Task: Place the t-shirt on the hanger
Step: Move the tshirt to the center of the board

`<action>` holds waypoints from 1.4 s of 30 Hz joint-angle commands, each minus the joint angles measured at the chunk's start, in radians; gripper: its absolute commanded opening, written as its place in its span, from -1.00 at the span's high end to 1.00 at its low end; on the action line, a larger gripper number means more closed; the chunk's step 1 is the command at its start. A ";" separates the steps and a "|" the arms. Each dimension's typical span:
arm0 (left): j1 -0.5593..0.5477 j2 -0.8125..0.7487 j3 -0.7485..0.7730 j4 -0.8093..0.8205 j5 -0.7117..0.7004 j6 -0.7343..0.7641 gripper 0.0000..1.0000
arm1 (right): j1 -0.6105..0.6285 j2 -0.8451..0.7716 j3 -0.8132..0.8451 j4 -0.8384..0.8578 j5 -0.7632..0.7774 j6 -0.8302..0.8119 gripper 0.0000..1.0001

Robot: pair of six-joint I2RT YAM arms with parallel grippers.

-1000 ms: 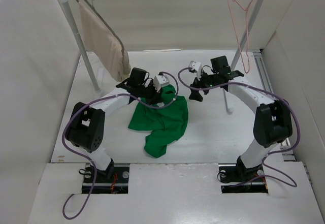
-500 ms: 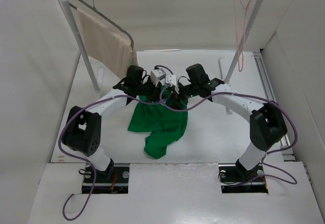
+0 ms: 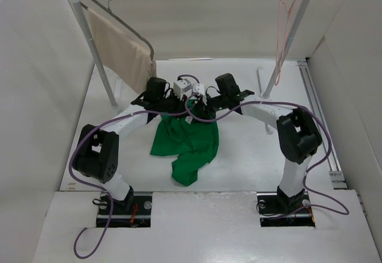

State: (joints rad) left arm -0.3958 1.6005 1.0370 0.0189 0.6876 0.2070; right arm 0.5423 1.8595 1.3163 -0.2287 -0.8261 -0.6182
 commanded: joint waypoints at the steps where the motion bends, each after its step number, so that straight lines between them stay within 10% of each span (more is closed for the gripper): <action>1: -0.025 -0.057 0.001 0.078 0.108 0.015 1.00 | -0.030 0.047 0.075 0.071 0.039 0.074 -0.10; 7: -0.025 -0.057 0.011 0.088 0.142 0.006 1.00 | -0.041 0.124 0.138 0.127 0.120 0.171 -0.18; 10: -0.025 -0.057 0.011 0.098 0.142 0.006 1.00 | -0.060 0.147 0.138 0.184 0.099 0.207 0.29; 12: -0.025 -0.066 0.001 0.098 0.142 0.006 1.00 | -0.070 0.147 0.129 0.204 0.088 0.235 1.00; 17: -0.025 -0.066 0.001 0.088 0.110 0.006 0.32 | -0.103 0.092 0.069 0.218 0.061 0.235 1.00; 21: -0.015 -0.066 0.001 0.053 0.098 0.029 0.30 | -0.152 0.015 -0.018 0.218 0.084 0.235 1.00; 27: -0.015 -0.111 -0.054 0.053 0.040 0.060 1.00 | -0.188 -0.062 -0.084 0.197 0.107 0.225 1.00; 42: -0.006 -0.229 -0.091 -0.313 -0.020 0.463 1.00 | -0.233 -0.111 -0.135 0.111 0.197 0.180 1.00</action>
State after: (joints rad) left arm -0.4091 1.4300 0.9428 -0.1474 0.6727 0.5037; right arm 0.3016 1.7927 1.1759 -0.1043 -0.6464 -0.4160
